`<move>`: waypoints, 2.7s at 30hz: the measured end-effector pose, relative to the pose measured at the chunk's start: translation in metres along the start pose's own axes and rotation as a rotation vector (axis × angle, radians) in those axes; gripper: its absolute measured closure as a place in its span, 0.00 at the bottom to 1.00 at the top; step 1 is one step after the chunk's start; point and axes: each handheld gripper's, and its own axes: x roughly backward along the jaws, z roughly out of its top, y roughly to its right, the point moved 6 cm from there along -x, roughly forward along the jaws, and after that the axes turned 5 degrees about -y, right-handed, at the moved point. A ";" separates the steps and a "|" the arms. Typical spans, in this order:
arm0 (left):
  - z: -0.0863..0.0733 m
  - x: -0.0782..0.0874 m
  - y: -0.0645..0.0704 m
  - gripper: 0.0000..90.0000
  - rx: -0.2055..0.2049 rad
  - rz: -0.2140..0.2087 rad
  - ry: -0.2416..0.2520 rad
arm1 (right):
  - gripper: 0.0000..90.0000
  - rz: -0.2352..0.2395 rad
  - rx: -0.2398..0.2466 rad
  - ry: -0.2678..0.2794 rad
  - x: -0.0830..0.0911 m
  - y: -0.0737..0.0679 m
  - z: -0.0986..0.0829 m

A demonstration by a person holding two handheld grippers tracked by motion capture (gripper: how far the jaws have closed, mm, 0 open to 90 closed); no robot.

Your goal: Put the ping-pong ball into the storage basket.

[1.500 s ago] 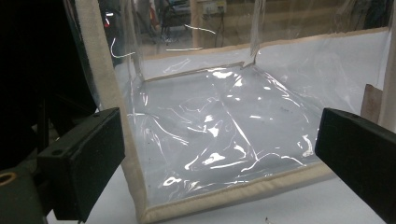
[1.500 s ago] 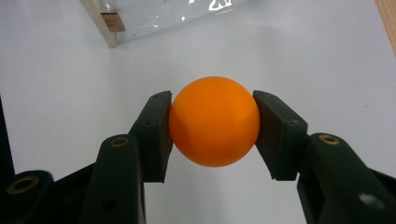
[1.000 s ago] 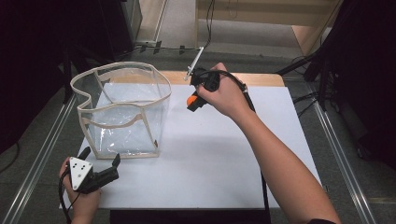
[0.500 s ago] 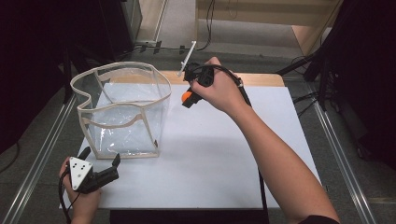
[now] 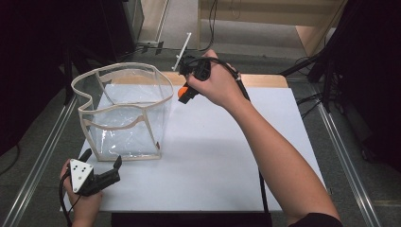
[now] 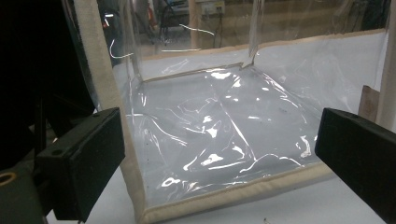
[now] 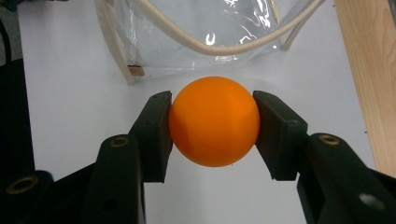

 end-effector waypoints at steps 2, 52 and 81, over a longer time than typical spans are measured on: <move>0.000 0.000 0.000 0.02 0.000 -0.001 0.000 | 0.53 -0.001 0.002 -0.001 0.002 0.001 0.002; 0.000 0.000 0.001 0.02 -0.005 -0.009 -0.006 | 0.51 0.007 0.015 0.003 -0.010 0.002 0.061; 0.000 -0.001 0.001 0.02 -0.006 -0.006 -0.005 | 0.00 -0.024 -0.065 0.006 -0.009 0.005 0.000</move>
